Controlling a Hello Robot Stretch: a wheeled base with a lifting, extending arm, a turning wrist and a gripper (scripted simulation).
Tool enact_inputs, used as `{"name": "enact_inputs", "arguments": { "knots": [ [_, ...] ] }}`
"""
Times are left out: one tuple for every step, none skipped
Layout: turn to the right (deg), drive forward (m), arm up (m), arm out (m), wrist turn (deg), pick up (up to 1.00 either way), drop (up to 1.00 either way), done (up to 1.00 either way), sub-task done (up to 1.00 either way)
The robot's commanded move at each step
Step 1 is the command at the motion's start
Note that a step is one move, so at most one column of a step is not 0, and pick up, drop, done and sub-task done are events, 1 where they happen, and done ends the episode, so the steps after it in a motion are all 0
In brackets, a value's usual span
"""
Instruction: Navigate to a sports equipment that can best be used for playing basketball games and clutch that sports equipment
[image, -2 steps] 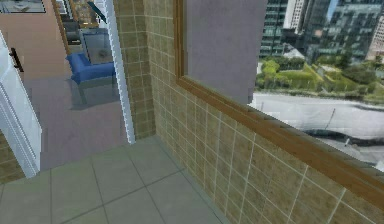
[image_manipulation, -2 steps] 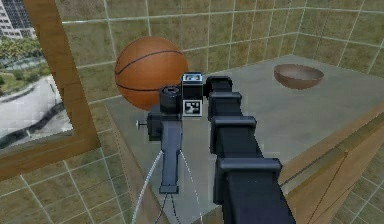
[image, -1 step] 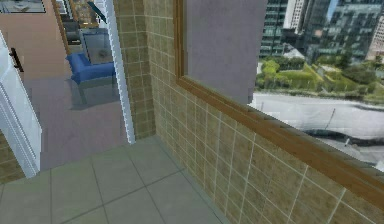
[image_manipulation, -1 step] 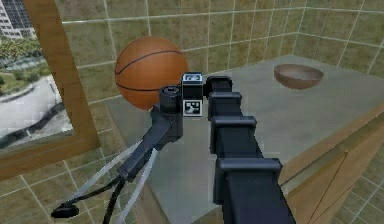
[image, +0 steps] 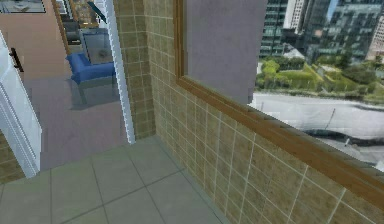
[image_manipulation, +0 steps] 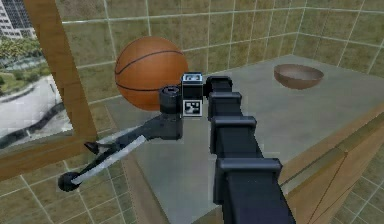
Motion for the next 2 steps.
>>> {"name": "enact_inputs", "arguments": {
  "knots": [
    [0.0,0.0,0.0,0.0,45.0,0.0,0.0,0.0,0.0],
    [0.0,0.0,0.0,0.0,21.0,0.0,0.0,0.0,0.0]
  ]
}}
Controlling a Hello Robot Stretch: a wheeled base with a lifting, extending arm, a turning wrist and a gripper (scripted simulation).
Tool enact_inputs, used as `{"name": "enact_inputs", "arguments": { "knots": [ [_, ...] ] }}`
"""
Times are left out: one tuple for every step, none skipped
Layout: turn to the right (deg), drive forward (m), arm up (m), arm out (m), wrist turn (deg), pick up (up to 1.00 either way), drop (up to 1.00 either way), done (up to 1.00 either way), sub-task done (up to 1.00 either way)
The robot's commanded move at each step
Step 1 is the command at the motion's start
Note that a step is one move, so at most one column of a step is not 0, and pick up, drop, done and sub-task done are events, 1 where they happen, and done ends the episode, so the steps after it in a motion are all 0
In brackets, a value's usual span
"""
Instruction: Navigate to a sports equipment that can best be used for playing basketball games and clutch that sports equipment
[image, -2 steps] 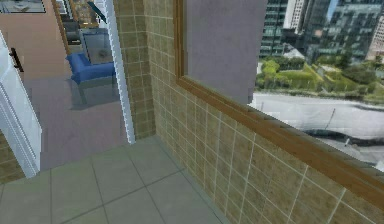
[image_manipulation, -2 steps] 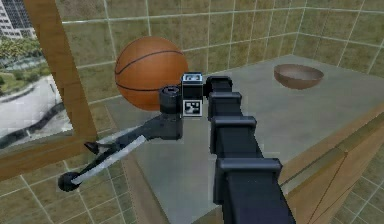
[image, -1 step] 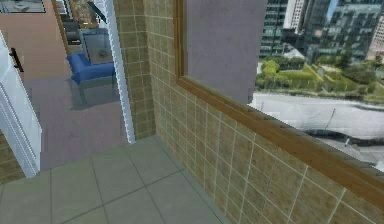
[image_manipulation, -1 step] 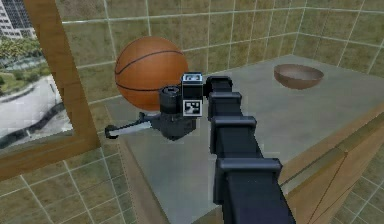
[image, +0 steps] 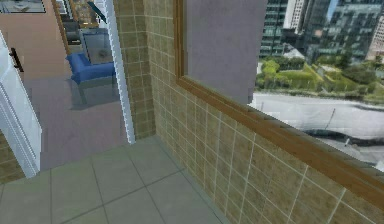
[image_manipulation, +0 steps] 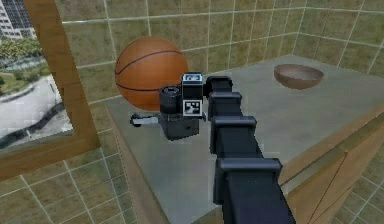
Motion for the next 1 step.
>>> {"name": "enact_inputs", "arguments": {
  "knots": [
    [0.0,0.0,0.0,0.0,0.0,1.0,0.0,0.0,0.0]
  ]
}}
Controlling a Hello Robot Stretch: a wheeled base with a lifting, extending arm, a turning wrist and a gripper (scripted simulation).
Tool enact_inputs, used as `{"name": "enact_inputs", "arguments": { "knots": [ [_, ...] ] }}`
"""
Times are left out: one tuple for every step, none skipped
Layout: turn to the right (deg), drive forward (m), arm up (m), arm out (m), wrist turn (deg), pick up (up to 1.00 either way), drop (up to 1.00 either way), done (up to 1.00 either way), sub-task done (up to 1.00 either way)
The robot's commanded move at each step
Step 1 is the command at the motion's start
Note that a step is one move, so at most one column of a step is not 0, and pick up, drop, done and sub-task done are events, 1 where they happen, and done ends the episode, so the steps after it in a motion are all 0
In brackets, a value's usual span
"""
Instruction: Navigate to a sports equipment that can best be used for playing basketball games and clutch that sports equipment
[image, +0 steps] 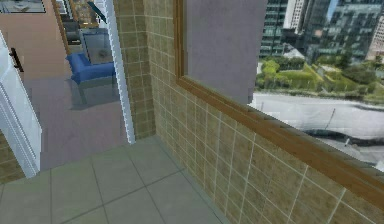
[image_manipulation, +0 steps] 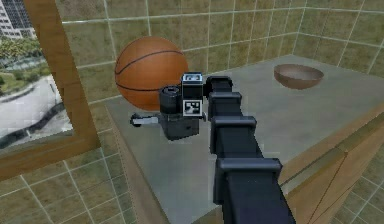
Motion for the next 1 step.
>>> {"name": "enact_inputs", "arguments": {
  "knots": [
    [0.0,0.0,0.0,0.0,0.0,0.0,0.0,1.0,0.0]
  ]
}}
